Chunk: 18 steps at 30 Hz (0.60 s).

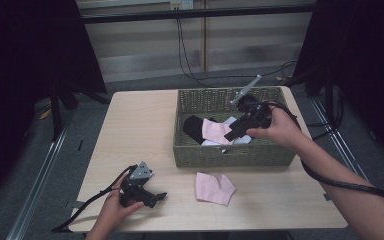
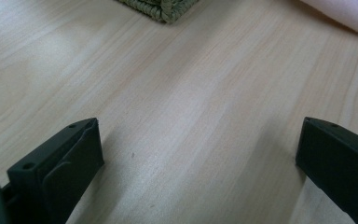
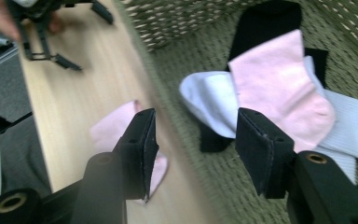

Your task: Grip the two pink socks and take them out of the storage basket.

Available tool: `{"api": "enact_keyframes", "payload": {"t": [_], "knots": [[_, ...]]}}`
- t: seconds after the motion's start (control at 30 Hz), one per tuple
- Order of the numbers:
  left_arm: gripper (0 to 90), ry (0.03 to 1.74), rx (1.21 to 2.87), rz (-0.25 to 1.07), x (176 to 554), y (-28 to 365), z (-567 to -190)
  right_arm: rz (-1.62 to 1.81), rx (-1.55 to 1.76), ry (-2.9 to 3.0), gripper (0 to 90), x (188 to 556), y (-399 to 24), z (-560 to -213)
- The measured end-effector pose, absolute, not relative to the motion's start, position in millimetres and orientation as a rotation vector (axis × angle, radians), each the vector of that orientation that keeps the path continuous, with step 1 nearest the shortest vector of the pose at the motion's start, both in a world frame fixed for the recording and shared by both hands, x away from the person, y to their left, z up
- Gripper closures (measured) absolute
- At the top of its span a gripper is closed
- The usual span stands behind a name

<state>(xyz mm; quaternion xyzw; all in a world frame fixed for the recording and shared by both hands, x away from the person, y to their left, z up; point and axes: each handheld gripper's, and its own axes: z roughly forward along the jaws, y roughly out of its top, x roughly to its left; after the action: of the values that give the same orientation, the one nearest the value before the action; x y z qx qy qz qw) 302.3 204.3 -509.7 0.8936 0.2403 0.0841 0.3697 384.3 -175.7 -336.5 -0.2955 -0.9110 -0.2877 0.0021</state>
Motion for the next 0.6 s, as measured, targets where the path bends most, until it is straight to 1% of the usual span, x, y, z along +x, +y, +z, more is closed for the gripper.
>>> {"api": "enact_keyframes", "payload": {"t": [0.23,0.6], "knots": [[0.0,0.617,2.293,0.216,302,204,-510,-0.89,-0.981,-2.874,46.5,398,-175,-348],[0.0,0.616,2.293,0.216,302,204,-510,-0.845,-1.03,-2.864,46.0,417,-166,-379]]}}
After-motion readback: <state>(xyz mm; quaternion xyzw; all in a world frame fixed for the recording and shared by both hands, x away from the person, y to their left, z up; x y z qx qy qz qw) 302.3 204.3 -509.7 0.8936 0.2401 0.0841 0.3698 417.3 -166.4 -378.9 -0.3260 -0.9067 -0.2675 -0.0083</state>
